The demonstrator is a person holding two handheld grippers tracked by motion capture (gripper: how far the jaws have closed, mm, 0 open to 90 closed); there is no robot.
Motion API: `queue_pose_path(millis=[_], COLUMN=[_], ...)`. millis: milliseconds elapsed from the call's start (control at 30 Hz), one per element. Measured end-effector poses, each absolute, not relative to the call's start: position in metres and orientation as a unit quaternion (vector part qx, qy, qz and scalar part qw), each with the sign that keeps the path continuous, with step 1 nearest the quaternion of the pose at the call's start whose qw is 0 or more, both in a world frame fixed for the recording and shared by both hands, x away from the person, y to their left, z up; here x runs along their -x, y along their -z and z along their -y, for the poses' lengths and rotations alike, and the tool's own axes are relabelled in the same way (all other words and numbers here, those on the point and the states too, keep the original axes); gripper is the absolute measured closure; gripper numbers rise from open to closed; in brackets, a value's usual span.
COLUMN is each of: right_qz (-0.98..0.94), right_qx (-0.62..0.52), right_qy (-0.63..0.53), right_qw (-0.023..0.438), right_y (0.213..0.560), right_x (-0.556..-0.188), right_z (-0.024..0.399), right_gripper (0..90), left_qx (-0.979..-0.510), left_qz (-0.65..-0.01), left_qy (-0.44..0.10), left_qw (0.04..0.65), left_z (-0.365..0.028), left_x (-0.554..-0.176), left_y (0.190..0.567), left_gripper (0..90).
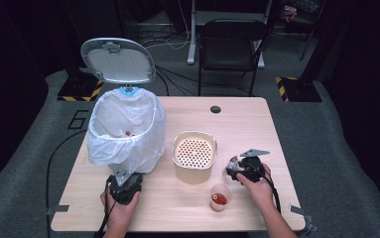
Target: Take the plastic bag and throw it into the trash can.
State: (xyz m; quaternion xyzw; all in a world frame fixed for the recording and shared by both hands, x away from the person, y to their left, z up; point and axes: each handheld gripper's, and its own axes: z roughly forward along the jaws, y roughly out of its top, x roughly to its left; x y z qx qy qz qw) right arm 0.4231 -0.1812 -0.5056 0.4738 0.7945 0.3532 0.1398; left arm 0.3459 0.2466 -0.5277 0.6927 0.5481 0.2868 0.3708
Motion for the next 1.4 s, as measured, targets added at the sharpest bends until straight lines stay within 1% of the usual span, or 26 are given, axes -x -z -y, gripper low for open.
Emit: queue_pose_path(millis=[100,233,333,400,467,533,767,933,1400], right_qz=[-0.795,-0.788,-0.791,-0.792,-0.795,-0.801,-0.809,-0.807,-0.798], right_qx=[-0.479,-0.485,-0.48,-0.478,-0.471,-0.465,-0.454,-0.454,-0.448], right_qy=[-0.351,-0.362,-0.361,-0.357,-0.351,-0.344,-0.338,-0.347,-0.383], right_qw=[0.123,0.112,0.119,0.131,0.149,0.154,0.16,0.152,0.127], right_y=[0.506,0.507,0.506,0.506,0.507,0.508,0.505,0.499,0.465], right_x=[-0.429,-0.437,-0.442,-0.444,-0.446,-0.447,-0.445,-0.443,-0.434], right_z=[0.178,0.174,0.17,0.167,0.165,0.163,0.162,0.164,0.175], right_gripper=[35.6,35.8,36.6,39.9,46.0,52.7,59.0,59.5,59.8], left_qx=[-0.693,-0.692,-0.692,-0.692,-0.692,-0.693,-0.694,-0.693,-0.695], left_qz=[-0.548,-0.549,-0.549,-0.548,-0.548,-0.548,-0.547,-0.548,-0.548], left_qy=[-0.287,-0.287,-0.287,-0.287,-0.287,-0.287,-0.287,-0.287,-0.285], left_qw=[0.371,0.371,0.371,0.371,0.371,0.37,0.371,0.371,0.369], left_z=[-0.247,-0.247,-0.247,-0.247,-0.247,-0.247,-0.247,-0.247,-0.247], left_x=[-0.346,-0.346,-0.346,-0.346,-0.346,-0.346,-0.346,-0.346,-0.346], left_y=[0.528,0.528,0.528,0.528,0.528,0.528,0.528,0.528,0.527], left_gripper=[53.0,52.9,53.0,53.0,53.0,53.0,53.0,52.9,53.0])
